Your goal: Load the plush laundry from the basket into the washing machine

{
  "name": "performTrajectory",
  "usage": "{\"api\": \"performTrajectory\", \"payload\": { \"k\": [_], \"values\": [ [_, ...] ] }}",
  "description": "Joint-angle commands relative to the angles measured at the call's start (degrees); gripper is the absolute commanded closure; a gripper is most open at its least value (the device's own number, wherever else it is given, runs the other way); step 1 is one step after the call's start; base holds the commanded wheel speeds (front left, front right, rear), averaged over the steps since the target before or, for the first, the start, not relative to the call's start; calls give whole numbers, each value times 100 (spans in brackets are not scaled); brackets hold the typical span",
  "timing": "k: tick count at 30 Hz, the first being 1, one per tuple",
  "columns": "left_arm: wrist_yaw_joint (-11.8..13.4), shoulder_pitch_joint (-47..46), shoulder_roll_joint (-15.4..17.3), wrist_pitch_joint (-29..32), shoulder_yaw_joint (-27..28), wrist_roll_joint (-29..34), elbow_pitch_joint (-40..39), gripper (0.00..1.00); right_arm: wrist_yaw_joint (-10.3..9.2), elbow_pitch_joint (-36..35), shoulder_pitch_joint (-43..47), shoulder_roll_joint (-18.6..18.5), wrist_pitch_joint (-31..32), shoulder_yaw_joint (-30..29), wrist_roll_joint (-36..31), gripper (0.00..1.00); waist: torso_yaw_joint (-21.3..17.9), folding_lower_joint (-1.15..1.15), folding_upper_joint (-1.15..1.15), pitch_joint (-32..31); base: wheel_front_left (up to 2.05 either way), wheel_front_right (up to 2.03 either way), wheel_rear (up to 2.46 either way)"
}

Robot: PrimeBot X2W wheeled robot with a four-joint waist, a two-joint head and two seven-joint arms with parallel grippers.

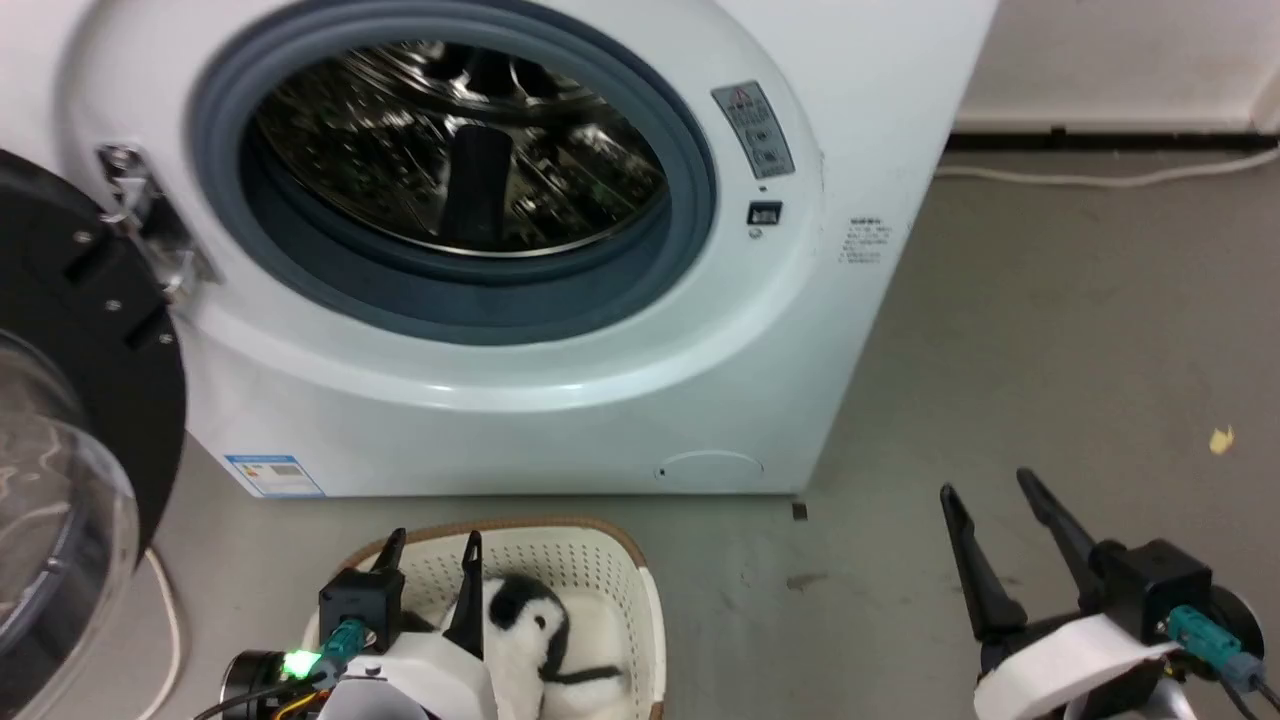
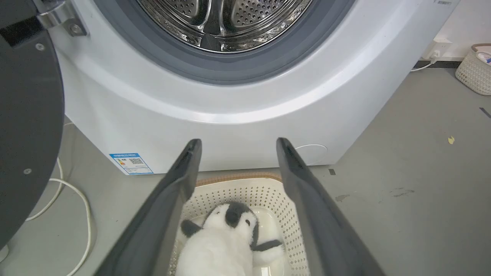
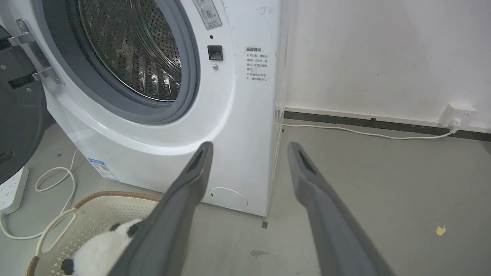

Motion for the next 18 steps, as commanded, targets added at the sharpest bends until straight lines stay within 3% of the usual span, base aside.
{"api": "performTrajectory", "payload": {
  "k": [1, 18],
  "values": [
    [-34, -163, 43, -28, -32, -76, 190, 0, -1, -23, -146, 1, -77, 23, 95, 0, -111, -1, 0, 168, 0, 0, 0],
    [-155, -804, 406, 133, -40, -534, 1606, 0, -2, -131, -486, 2, -280, 269, 512, 0, -568, -1, 0, 1082, 0, 0, 0]
  ]
}}
